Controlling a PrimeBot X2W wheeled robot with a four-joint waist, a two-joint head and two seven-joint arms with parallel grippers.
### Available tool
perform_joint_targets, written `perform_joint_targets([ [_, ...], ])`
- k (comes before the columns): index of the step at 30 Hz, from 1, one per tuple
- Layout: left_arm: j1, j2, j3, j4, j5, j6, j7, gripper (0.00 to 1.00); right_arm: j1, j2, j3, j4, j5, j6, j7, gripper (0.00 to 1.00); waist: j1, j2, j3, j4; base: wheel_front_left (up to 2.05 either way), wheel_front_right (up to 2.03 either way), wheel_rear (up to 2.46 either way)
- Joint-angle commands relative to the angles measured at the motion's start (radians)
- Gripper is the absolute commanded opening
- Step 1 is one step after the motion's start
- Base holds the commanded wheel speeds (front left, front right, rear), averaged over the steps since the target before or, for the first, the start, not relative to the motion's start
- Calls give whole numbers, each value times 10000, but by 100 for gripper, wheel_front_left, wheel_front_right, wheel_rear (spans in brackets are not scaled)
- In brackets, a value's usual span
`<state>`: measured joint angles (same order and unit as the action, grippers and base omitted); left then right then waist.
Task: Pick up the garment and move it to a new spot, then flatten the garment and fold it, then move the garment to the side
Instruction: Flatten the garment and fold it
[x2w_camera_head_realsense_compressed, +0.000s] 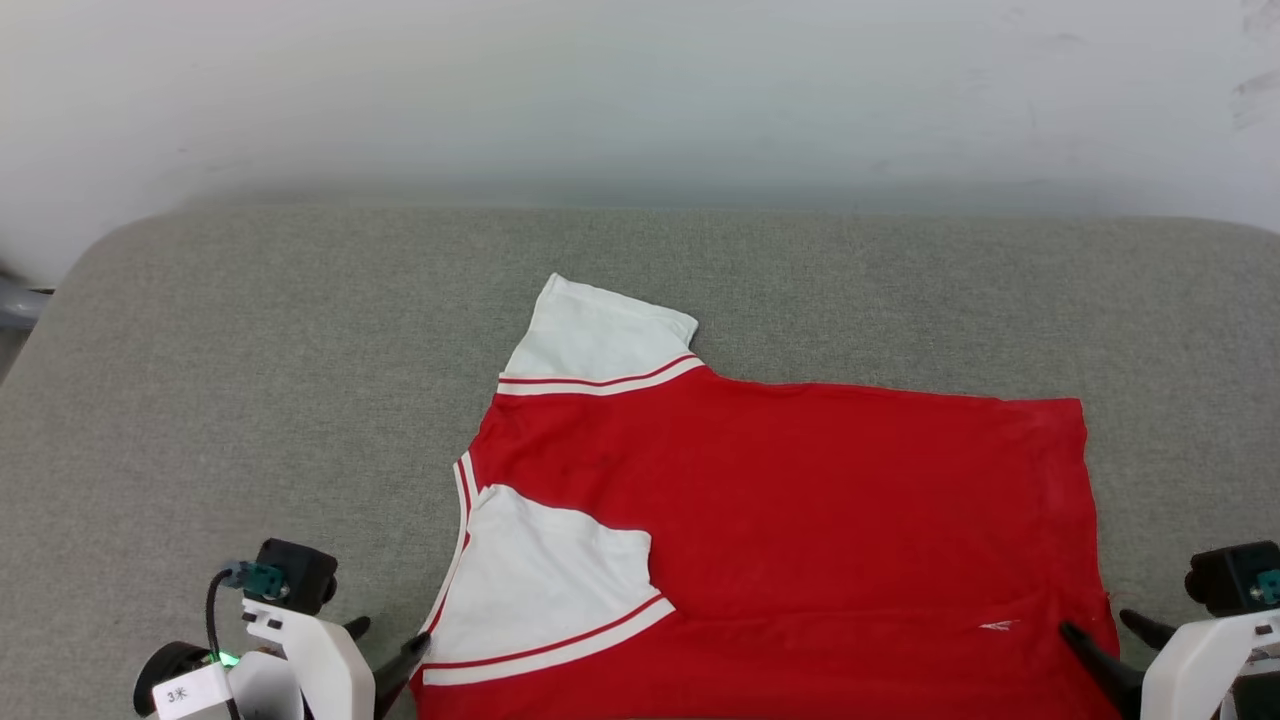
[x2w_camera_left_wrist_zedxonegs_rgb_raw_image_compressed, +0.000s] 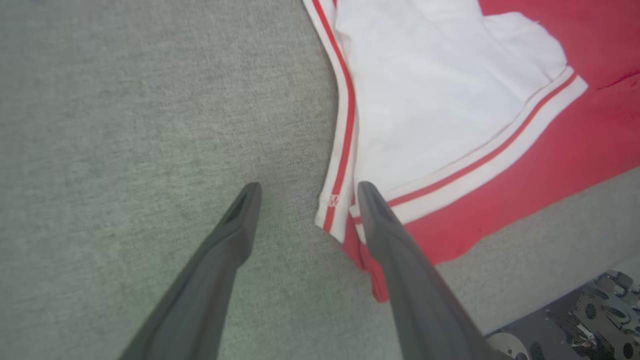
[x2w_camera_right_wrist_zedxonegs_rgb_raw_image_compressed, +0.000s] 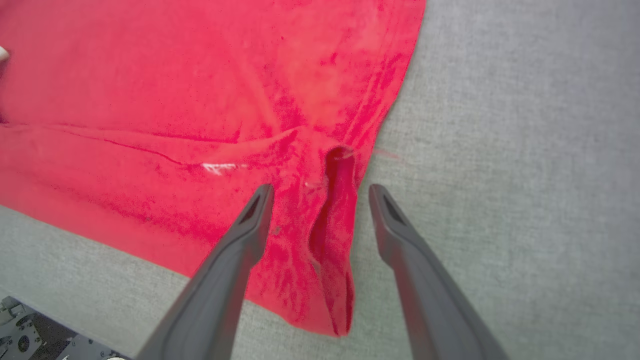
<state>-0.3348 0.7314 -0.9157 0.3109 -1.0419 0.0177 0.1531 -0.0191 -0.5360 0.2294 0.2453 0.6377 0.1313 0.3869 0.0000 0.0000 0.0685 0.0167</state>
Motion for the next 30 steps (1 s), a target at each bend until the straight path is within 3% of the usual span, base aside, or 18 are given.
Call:
perform_joint_targets([
  [1, 23, 102, 130, -157, 81, 109, -194, 100, 171, 113, -223, -197, -143, -12, -291, 100, 0, 0, -160, -1, 0, 0, 0],
  [7, -369, 383, 572, -704, 467, 566, -976, 100, 116, 892, -1616, -1080, -1262, -11, -1955, 100, 0, 0, -397, -67, 0, 0, 0],
  [15, -1570, 88, 1024, -687, 1113, 829, -1774, 100, -56, 2575, -3137, -2374, -3216, -11, -3869, 100, 0, 0, -268, -380, 0, 0, 0],
  [22, -3500, -538, 1017, -35, 1499, 337, -1387, 100, -171, 3693, -3539, -3329, -4227, -11, -4897, 100, 0, 0, 474, -797, 0, 0, 0],
  [30, -6087, -958, 962, 1363, 1313, -638, 471, 100, -580, 4317, -3339, -3800, -4796, -11, -5374, 100, 0, 0, 2015, -1449, 0, 0, 0],
])
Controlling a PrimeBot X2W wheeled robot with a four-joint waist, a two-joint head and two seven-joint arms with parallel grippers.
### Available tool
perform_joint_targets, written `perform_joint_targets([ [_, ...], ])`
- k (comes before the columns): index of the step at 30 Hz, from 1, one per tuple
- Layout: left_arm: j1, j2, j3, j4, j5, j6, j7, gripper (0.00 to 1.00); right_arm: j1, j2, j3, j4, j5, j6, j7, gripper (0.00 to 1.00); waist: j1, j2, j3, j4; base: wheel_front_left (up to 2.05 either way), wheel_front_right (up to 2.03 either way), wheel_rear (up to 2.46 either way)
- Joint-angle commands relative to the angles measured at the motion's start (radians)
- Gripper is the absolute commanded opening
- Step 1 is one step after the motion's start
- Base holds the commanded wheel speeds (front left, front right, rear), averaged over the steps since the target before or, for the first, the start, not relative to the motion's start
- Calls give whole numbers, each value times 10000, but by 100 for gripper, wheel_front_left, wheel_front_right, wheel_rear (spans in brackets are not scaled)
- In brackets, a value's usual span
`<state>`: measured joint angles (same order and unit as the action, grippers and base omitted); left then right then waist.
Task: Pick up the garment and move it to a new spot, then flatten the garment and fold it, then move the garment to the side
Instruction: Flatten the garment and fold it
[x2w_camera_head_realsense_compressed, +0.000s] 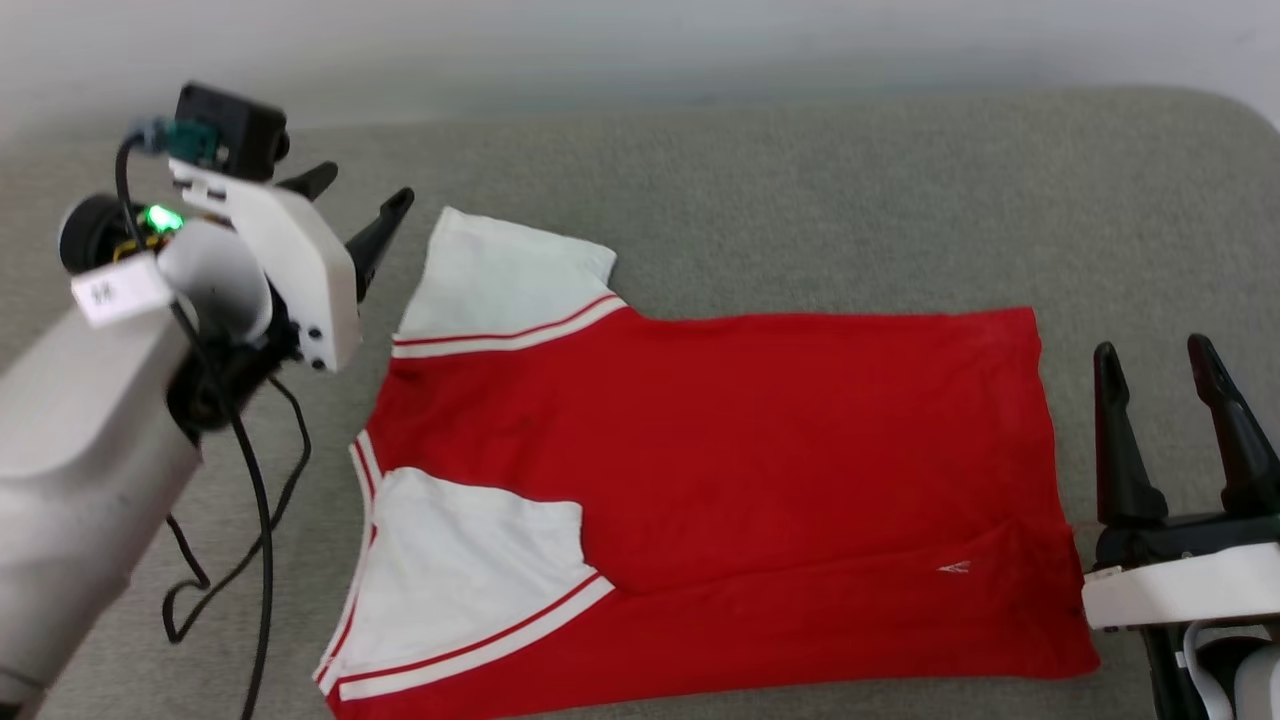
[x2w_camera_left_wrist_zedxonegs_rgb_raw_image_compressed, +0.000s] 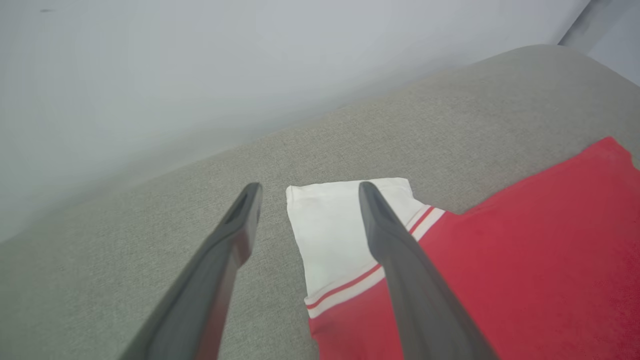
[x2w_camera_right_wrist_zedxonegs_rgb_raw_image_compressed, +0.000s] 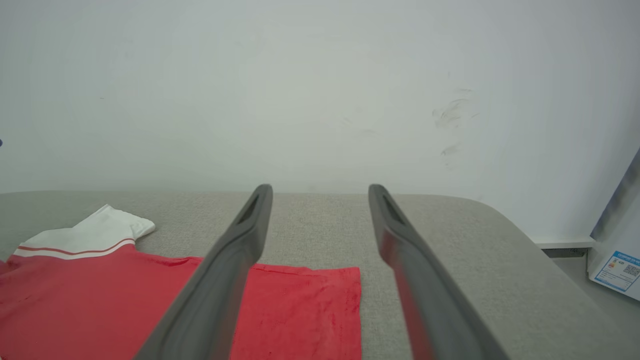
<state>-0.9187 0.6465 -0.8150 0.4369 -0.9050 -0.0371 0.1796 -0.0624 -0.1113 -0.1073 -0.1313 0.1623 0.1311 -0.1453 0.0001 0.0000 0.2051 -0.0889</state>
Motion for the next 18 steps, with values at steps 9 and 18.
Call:
perform_joint_targets([
  [9, -2665, -37, -434, 1401, -453, -663, 3520, 100, -862, 344, 214, 76, -92, -10, -436, 100, -1, 0, 2266, -1036, 0, 0, 0],
  [18, -3904, 13, -690, 2229, -677, -762, 5495, 100, -1420, 379, 373, 239, -86, -9, -670, 100, -1, 0, 3324, -1424, 0, 0, 0],
])
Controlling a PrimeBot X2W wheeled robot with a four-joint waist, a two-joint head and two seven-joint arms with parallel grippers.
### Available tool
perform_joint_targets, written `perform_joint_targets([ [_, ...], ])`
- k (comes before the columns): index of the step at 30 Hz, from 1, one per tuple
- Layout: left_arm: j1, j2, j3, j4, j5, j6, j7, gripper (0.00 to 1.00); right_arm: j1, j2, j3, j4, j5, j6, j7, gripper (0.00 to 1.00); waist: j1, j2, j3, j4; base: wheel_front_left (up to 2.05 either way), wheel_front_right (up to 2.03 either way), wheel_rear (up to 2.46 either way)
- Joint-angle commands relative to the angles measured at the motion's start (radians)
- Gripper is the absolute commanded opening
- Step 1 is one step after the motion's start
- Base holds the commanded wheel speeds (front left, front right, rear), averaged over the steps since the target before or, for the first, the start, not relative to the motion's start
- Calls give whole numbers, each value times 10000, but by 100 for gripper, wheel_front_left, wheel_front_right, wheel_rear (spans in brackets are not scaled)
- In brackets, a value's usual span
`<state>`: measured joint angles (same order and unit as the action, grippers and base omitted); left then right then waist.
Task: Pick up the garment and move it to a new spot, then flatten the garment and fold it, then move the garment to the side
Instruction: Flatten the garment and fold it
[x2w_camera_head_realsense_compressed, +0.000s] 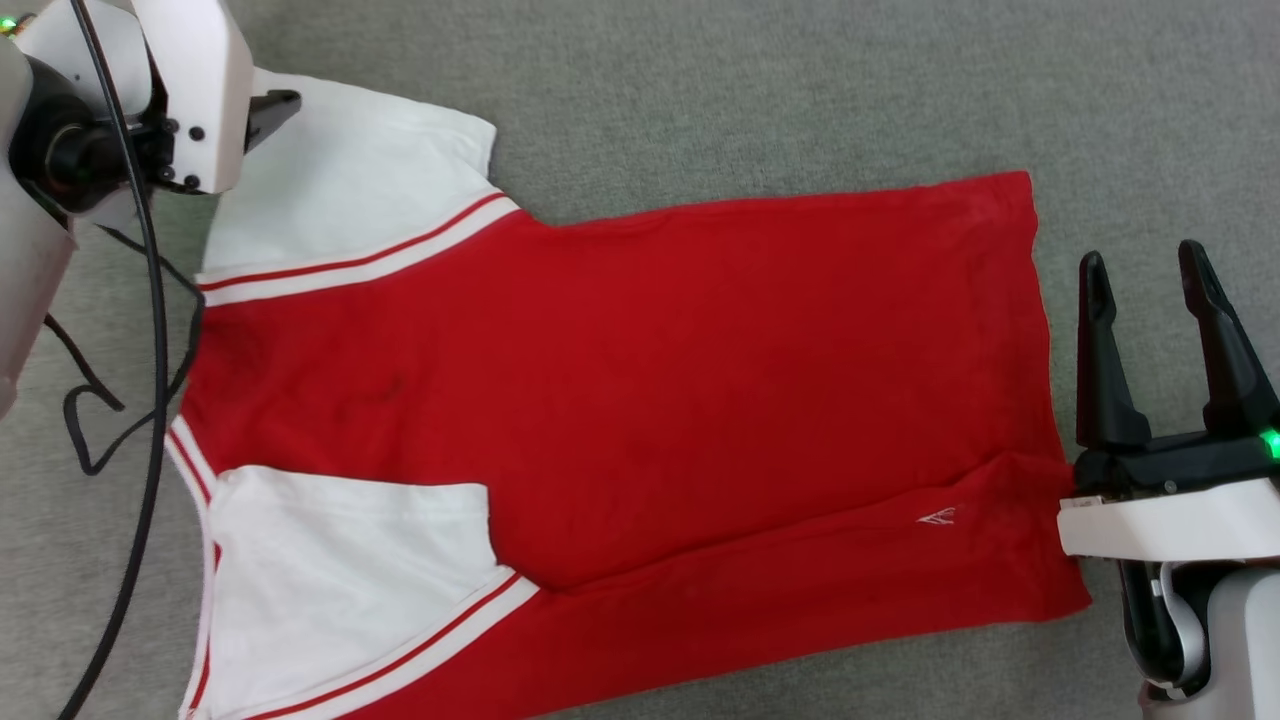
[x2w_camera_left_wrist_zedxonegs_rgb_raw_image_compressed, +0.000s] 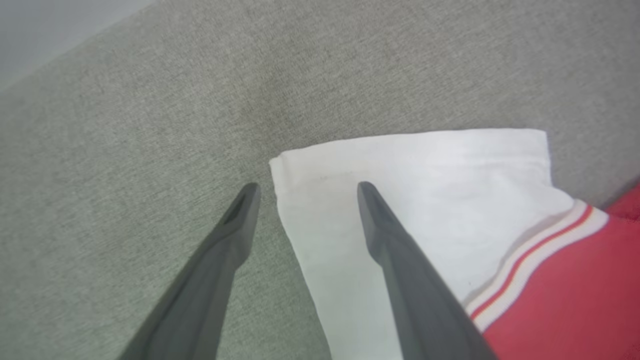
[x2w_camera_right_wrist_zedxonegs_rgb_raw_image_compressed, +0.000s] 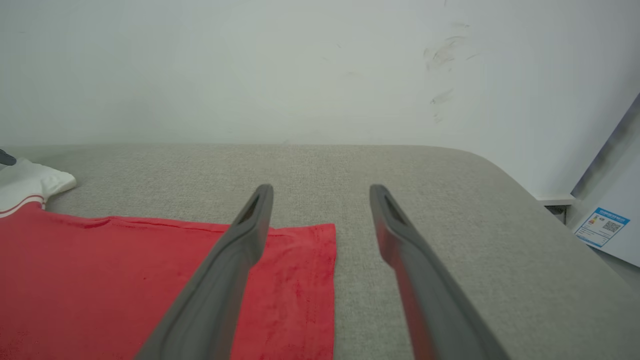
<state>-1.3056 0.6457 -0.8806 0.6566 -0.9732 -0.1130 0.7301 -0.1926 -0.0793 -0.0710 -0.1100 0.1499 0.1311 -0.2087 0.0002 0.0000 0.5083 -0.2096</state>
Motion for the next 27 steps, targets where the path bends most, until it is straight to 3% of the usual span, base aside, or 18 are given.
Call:
perform_joint_targets([
  [1, -103, 39, -72, 114, 39, 4, 111, 100, -187, 58, 43, 47, 47, -10, -58, 100, -2, 0, 387, -261, 0, 0, 0],
  [10, 381, 68, -727, 560, 66, -83, 992, 100, -369, -12, 61, 292, 38, -10, -272, 100, -2, 0, 641, -399, 0, 0, 0],
  [11, 455, 70, -748, 545, 39, -100, 952, 36, -385, -27, 41, 316, 34, -10, -284, 100, -2, 0, 617, -391, 0, 0, 0],
  [12, 516, 61, -760, 543, 2, -116, 904, 0, -415, -50, 31, 334, 32, -10, -275, 100, -2, 0, 579, -376, 0, 0, 0],
  [16, 477, 91, -742, 480, 68, -144, 304, 0, -568, -262, 39, 334, 108, -10, -186, 100, -2, 0, 309, -281, 0, 0, 0],
  [20, 378, -46, -677, 308, 193, -154, -594, 0, -716, -876, 137, 195, 223, -10, 375, 100, -2, 0, -132, -58, 0, 0, 0],
  [27, 599, -125, -922, -393, 445, -165, -1871, 0, -1547, -2735, 738, 139, 1198, -11, 2928, 100, -2, 0, -840, 537, 0, 0, 0],
])
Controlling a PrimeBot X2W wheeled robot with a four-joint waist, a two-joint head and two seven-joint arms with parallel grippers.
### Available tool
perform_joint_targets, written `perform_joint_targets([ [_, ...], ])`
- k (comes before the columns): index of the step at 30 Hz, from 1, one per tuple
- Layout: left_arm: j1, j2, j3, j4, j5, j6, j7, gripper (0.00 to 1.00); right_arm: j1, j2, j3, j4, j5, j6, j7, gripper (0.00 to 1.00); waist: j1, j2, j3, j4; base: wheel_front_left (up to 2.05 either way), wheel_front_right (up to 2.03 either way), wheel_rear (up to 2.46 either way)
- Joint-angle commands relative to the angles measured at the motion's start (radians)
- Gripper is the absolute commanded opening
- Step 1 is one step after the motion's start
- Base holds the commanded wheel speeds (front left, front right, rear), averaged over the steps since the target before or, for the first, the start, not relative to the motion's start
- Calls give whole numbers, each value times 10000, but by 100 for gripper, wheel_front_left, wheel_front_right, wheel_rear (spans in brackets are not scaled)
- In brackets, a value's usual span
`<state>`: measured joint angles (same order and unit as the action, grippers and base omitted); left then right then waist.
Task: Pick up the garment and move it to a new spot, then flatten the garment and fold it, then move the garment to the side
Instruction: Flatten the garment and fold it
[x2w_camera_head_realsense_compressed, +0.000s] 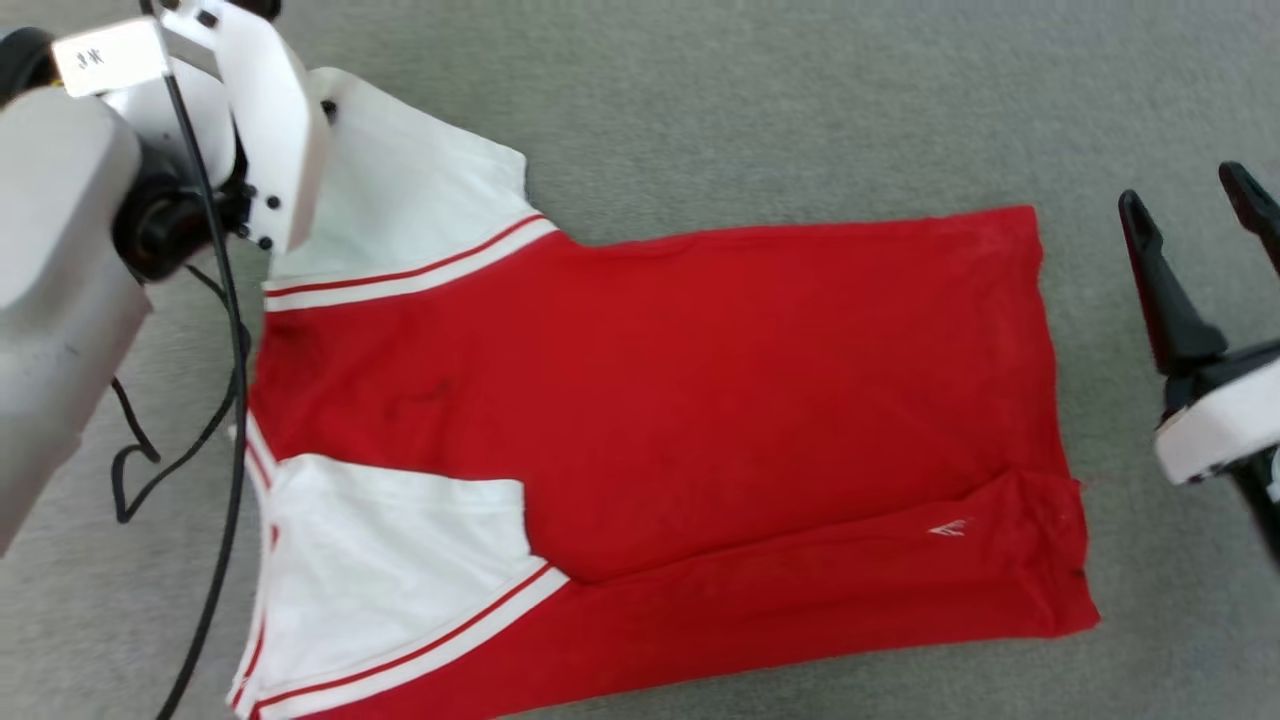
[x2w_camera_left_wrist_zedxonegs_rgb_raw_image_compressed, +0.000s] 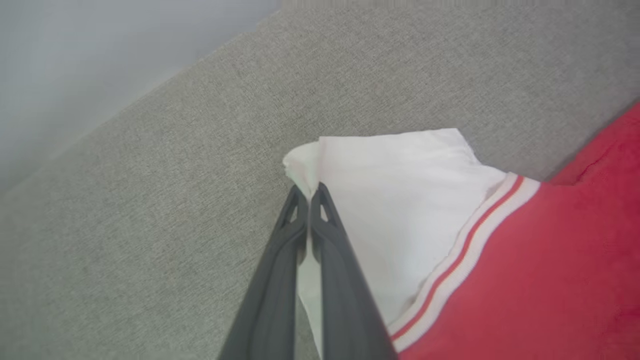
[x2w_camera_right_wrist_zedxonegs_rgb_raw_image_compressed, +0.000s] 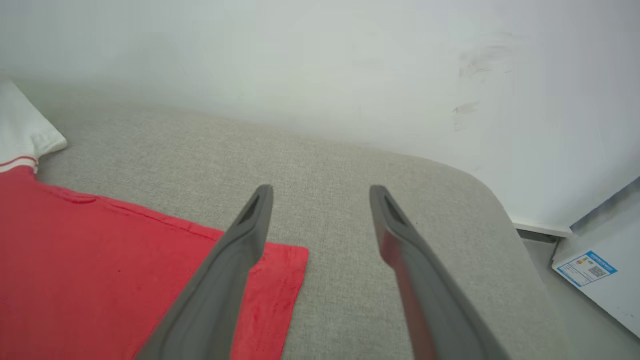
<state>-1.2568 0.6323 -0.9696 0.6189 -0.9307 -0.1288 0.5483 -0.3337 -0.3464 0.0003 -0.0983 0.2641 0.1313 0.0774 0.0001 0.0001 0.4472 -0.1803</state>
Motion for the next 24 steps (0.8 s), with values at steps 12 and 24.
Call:
perform_joint_targets([
  [12, 463, 9, -408, -1702, 528, 41, -1269, 0, -2220, -2958, 1842, 1408, 2906, -12, 6126, 100, -1, -1, -436, 1198, 0, 0, 0],
  [24, 233, -36, -513, -2631, 921, 256, -1535, 0, -4056, -2744, 3636, 3876, 2934, -12, 7592, 100, -1, -1, 173, 1678, 0, 0, 0],
])
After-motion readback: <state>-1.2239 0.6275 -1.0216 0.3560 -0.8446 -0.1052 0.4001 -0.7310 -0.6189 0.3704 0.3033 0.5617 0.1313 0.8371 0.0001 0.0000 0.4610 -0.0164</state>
